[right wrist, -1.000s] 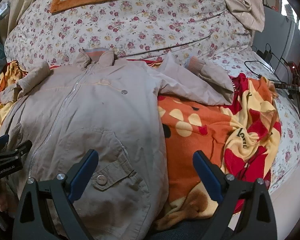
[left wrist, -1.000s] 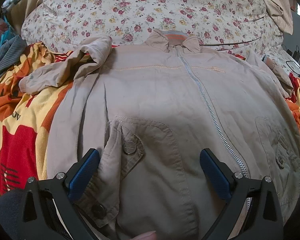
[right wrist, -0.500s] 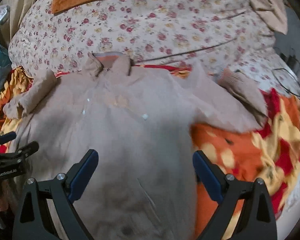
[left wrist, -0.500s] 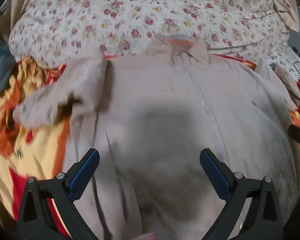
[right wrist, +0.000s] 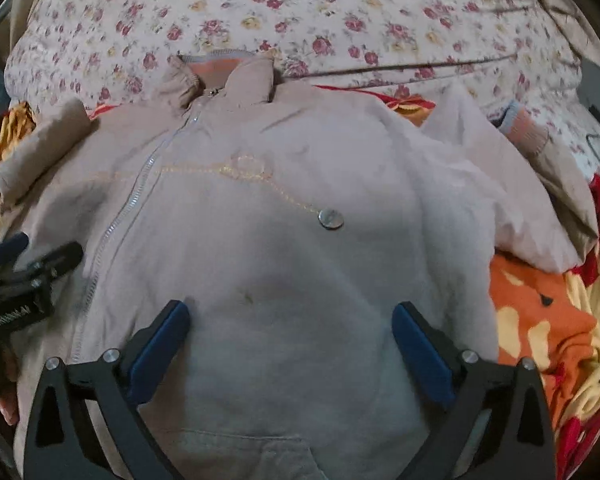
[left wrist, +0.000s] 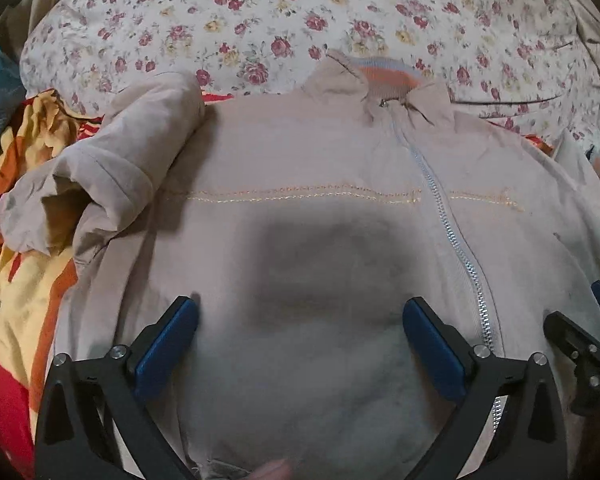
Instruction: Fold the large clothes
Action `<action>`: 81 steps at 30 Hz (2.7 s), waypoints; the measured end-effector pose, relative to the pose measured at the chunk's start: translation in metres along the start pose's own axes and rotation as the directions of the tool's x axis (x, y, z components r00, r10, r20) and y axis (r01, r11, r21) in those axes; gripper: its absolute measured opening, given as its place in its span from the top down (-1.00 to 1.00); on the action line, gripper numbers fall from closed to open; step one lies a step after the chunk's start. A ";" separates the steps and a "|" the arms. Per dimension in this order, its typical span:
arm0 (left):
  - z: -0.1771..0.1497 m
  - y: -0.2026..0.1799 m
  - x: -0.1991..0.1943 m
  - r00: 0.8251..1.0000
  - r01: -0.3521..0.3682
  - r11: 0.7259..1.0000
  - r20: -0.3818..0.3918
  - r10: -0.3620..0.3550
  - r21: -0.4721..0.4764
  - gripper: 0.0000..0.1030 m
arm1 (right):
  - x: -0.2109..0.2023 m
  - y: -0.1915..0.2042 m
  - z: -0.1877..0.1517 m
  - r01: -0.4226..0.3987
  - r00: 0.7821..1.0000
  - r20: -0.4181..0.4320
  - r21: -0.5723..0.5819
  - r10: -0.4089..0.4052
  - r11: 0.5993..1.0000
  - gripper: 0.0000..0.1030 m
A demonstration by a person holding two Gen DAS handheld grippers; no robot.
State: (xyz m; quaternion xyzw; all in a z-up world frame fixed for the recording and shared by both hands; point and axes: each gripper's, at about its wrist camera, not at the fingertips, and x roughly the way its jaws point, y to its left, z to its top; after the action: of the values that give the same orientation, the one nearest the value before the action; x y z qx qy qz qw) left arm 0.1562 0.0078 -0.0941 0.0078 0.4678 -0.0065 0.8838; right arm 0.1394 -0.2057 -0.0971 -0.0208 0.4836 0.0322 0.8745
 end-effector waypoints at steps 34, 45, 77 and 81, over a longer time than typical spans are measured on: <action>-0.005 0.001 -0.002 1.000 -0.012 1.000 0.026 0.012 -0.007 -0.97 | -0.001 -0.004 -0.012 0.009 0.996 0.091 -0.021 -0.007 1.000 -0.99; 0.018 0.083 -0.110 0.938 0.281 0.947 0.252 -0.238 -0.154 -0.90 | -0.002 0.003 -0.012 0.050 0.994 0.098 -0.034 -0.047 0.998 -0.99; 0.105 0.397 -0.173 0.862 -0.188 0.795 0.291 0.415 -0.576 0.75 | -0.010 -0.002 -0.004 0.006 0.999 0.053 -0.030 -0.005 1.000 -0.99; 0.116 0.377 -0.151 0.913 -0.124 0.853 0.278 0.298 -0.507 0.75 | -0.038 -0.013 -0.002 -0.005 0.994 0.107 -0.001 0.005 1.000 -0.98</action>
State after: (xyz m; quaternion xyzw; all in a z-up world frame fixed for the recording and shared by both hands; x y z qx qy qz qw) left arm 0.1742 0.3834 0.0992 -0.1598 0.2879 0.2067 0.9213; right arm 0.1186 -0.2205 -0.0661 -0.0180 0.4359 0.0354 0.8991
